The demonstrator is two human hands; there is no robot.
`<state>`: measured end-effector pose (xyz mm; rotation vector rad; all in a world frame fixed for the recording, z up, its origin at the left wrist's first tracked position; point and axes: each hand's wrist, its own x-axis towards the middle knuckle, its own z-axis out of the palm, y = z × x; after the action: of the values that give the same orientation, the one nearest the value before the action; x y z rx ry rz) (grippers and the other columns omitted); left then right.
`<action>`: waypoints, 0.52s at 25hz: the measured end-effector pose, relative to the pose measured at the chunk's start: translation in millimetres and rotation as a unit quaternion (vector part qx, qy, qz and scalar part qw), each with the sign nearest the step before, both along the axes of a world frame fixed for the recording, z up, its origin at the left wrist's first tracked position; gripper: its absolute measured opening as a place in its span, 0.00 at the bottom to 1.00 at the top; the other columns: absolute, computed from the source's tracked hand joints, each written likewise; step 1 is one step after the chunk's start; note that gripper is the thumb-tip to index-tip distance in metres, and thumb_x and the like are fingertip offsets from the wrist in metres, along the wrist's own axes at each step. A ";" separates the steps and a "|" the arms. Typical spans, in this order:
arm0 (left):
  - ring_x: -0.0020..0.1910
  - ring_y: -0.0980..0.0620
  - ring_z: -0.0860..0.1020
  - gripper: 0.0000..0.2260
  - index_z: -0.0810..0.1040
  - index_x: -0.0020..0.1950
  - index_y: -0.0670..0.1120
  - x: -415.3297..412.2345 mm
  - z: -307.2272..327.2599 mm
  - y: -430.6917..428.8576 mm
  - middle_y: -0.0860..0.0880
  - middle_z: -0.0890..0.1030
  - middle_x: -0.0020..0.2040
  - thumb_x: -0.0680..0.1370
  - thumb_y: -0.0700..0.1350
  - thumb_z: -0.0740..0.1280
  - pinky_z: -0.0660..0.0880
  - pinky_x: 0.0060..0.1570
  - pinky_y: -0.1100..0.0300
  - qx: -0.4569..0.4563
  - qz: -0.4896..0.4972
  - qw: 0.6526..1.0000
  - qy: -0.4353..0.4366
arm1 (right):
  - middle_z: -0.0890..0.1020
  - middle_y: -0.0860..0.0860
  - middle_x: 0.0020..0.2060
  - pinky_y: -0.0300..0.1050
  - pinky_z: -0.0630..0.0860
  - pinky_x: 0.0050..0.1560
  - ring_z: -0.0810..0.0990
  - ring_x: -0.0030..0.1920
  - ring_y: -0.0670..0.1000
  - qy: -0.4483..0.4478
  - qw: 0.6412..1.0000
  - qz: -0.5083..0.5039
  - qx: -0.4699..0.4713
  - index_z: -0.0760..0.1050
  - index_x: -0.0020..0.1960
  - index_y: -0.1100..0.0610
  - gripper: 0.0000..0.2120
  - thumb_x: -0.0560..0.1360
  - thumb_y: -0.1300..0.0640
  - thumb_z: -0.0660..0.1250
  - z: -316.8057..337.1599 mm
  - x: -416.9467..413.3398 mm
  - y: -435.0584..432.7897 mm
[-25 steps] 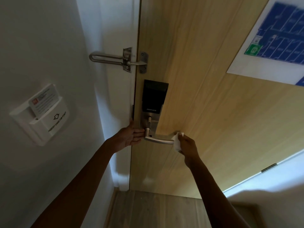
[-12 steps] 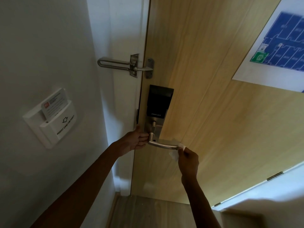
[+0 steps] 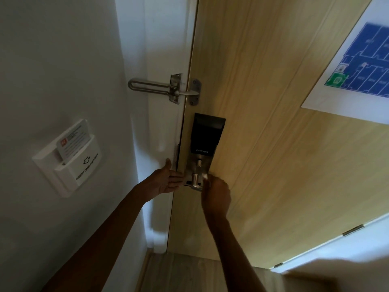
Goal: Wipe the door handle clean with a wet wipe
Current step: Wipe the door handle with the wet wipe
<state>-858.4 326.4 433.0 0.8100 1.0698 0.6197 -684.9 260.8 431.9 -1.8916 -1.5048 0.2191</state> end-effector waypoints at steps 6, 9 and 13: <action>0.68 0.46 0.72 0.33 0.71 0.69 0.41 -0.4 6.6 -1.7 0.43 0.74 0.69 0.79 0.63 0.44 0.69 0.63 0.57 0.037 0.003 0.997 0.061 | 0.86 0.55 0.41 0.51 0.80 0.53 0.84 0.42 0.51 -0.138 0.986 0.098 0.012 0.82 0.51 0.58 0.07 0.78 0.59 0.66 -18.8 -9.5 -9.7; 0.68 0.46 0.73 0.34 0.72 0.68 0.41 12.5 10.1 2.8 0.43 0.74 0.69 0.80 0.63 0.43 0.70 0.63 0.56 0.055 0.005 0.995 0.089 | 0.85 0.57 0.37 0.53 0.81 0.48 0.84 0.37 0.54 -0.132 0.988 0.082 -0.002 0.81 0.52 0.62 0.07 0.76 0.66 0.66 -11.4 -26.7 -7.5; 0.68 0.46 0.73 0.35 0.72 0.68 0.41 15.4 7.9 13.9 0.42 0.74 0.69 0.79 0.64 0.42 0.70 0.63 0.56 0.051 -0.012 0.991 0.123 | 0.85 0.60 0.43 0.51 0.81 0.47 0.83 0.42 0.58 -0.207 0.962 0.174 0.028 0.79 0.55 0.63 0.09 0.75 0.66 0.68 -16.7 17.3 -17.2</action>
<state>-843.0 340.3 440.9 1.0057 1.2572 0.5670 -667.5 243.6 415.2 -1.6832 -2.1031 -0.0685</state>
